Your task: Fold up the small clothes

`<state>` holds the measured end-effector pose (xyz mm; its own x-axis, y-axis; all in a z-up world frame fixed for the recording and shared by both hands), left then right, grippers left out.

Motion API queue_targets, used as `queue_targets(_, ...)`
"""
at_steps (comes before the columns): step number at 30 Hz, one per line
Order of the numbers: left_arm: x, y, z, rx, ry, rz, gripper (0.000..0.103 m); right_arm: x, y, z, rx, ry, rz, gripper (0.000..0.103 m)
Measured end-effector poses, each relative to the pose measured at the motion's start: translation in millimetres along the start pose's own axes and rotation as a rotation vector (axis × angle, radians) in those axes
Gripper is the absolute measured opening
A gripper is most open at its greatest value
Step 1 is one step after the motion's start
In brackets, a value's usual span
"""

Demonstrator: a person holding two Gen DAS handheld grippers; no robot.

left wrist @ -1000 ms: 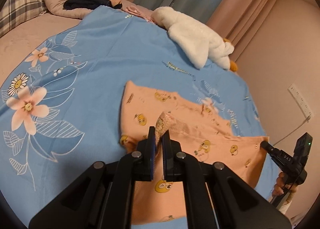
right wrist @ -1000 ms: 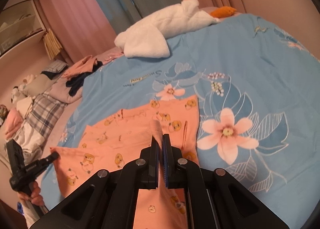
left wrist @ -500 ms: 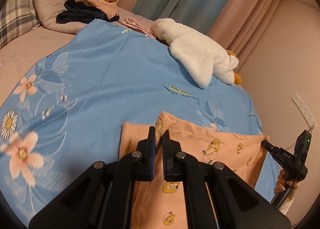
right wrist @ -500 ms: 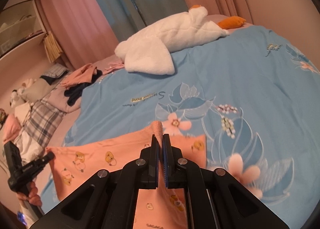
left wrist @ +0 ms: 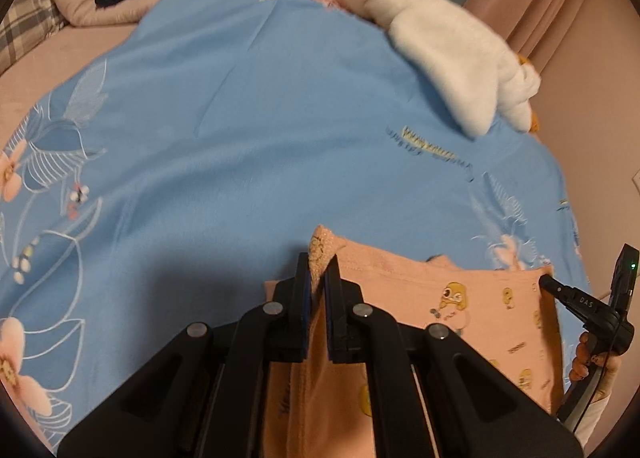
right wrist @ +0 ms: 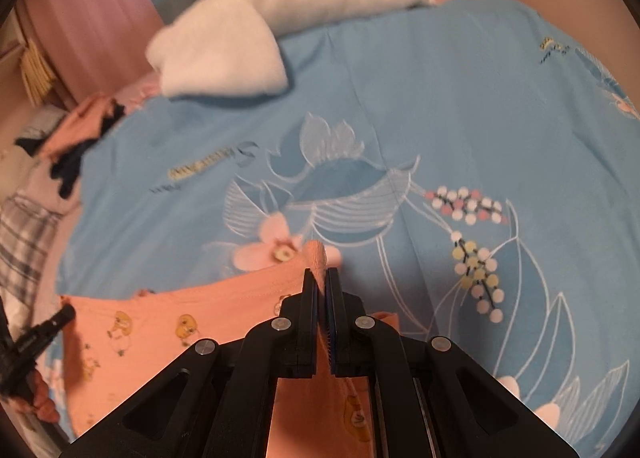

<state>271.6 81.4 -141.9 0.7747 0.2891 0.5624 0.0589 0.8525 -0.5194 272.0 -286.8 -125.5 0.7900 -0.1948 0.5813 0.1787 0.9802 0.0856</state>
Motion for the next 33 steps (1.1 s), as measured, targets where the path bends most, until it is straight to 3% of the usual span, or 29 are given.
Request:
queue_targets(11,-7.1,14.0,-15.0,0.018,0.038,0.003,0.008,-5.4,-7.5,-16.1,-0.022,0.048,-0.005,0.005)
queue_targets(29,-10.3,20.7,-13.9,-0.048,0.026,0.044,0.009,-5.2,-10.4,-20.5,-0.004,0.036,-0.037,0.005)
queue_targets(31,-11.2,17.7,-11.7,-0.033,0.029,0.034,0.011,-5.4,-11.0,-19.9,-0.001,0.031,-0.044,0.005)
queue_targets(33,-11.7,11.8,-7.2,-0.012,0.033,0.024,0.022,-6.3,-10.9,-17.3,-0.010,0.020,-0.043,0.006)
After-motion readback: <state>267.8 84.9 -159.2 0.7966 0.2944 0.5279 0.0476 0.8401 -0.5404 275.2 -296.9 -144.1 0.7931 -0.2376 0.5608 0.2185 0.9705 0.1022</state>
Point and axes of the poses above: each gripper's, at about its wrist camera, not at the fingertips, and z roughly against the way its jaws point, y to its left, x to its top, the point moved 2 cm from there along -z, roughly the way its jaws point, and after that the axes turned 13 degrees about -x, right-handed, at the moved point
